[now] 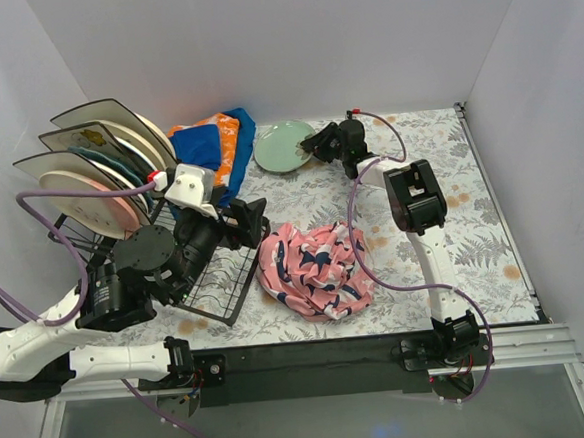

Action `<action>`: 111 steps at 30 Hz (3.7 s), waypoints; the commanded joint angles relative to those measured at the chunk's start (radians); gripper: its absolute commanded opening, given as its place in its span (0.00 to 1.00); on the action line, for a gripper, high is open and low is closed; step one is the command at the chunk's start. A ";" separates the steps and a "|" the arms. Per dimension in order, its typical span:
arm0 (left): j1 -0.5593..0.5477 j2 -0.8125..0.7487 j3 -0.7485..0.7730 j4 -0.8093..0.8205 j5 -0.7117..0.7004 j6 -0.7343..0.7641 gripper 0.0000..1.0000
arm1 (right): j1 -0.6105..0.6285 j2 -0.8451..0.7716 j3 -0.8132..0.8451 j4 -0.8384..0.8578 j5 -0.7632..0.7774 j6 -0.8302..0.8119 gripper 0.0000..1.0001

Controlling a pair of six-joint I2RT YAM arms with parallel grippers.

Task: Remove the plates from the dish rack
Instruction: Place the plate at the center of the board, then unload the plate from the dish rack.

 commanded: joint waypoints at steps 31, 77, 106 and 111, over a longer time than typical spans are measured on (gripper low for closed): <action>0.405 0.417 0.619 -0.225 0.018 -0.139 0.73 | -0.048 -0.550 -0.347 -0.151 -0.004 -0.332 0.88; 0.407 0.059 0.635 -0.310 0.376 -0.081 0.73 | 0.900 -0.419 0.269 -0.129 0.264 -1.084 0.49; 0.405 0.006 0.604 -0.316 0.456 -0.112 0.73 | 0.953 -0.341 0.351 -0.125 0.361 -1.193 0.48; 0.405 0.006 0.593 -0.313 0.452 -0.115 0.73 | 0.953 -0.310 0.369 -0.125 0.384 -1.242 0.48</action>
